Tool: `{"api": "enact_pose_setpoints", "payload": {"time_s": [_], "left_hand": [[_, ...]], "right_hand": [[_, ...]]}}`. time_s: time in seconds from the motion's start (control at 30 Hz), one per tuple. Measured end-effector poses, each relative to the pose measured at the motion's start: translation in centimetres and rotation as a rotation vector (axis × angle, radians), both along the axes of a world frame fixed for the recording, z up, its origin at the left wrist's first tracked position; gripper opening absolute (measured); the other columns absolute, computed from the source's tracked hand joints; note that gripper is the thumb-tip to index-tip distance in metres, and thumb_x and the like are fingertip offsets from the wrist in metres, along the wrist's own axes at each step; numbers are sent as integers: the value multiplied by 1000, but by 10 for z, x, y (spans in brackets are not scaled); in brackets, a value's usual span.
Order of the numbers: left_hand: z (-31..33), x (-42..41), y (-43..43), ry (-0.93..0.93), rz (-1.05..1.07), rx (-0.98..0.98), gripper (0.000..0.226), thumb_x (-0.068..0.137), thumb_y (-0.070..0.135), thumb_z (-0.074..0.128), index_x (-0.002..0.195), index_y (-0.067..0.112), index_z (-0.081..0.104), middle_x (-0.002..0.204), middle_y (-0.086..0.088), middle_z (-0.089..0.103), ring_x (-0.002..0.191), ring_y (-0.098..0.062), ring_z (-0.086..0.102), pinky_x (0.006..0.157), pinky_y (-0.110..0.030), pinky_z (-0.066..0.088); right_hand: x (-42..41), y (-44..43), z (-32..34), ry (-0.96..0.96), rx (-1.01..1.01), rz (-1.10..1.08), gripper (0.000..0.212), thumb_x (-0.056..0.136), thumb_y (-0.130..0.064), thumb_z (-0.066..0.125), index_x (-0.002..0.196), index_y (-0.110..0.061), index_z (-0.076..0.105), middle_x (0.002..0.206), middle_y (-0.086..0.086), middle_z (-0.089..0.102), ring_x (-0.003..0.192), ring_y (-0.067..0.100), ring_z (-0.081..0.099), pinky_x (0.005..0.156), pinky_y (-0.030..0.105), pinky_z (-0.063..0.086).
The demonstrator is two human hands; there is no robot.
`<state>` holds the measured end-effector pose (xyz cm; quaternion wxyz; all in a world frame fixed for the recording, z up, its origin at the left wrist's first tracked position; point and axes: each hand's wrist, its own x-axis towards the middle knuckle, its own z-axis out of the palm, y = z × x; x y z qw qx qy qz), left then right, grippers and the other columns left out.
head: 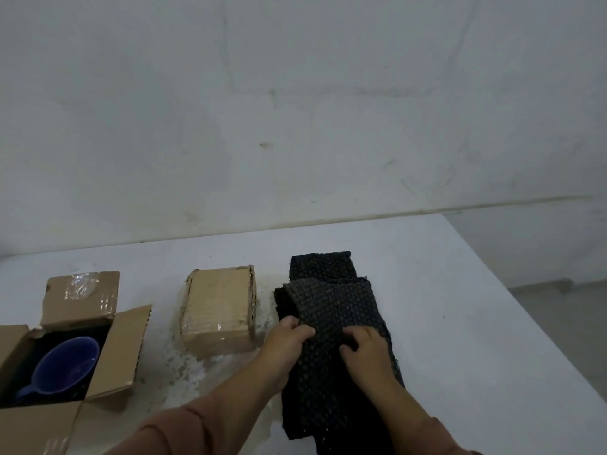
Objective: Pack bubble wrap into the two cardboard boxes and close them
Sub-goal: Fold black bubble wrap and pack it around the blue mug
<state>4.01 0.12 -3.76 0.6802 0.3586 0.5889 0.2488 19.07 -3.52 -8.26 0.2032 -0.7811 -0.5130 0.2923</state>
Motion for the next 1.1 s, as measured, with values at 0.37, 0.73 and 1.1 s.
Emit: {"api": "enact_pose_setpoints", "payload": {"time_s": [0.37, 0.73, 1.1], "left_hand": [[87, -54, 9, -327, 242, 93, 24, 90, 10, 44, 104, 0, 62, 98, -17, 67, 87, -30, 62, 71, -38, 49], [98, -171, 16, 99, 263, 512, 40, 95, 10, 53, 120, 41, 50, 112, -9, 64, 101, -20, 62, 85, -31, 50], [128, -270, 8, 837, -127, 783, 41, 75, 63, 45, 76, 27, 64, 90, 6, 58, 98, -17, 58, 91, -41, 45]], "right_hand": [[6, 19, 43, 1275, -16, -271, 22, 86, 5, 50, 85, -17, 46, 73, 7, 55, 65, 21, 51, 58, 32, 41], [-59, 46, 134, 684, 298, 156, 42, 84, 7, 56, 111, -24, 64, 113, 0, 62, 104, 14, 59, 91, 24, 45], [-178, 56, 207, 205, 568, 408, 28, 80, 1, 55, 71, -24, 62, 95, -12, 59, 89, -2, 55, 76, 9, 41]]}}
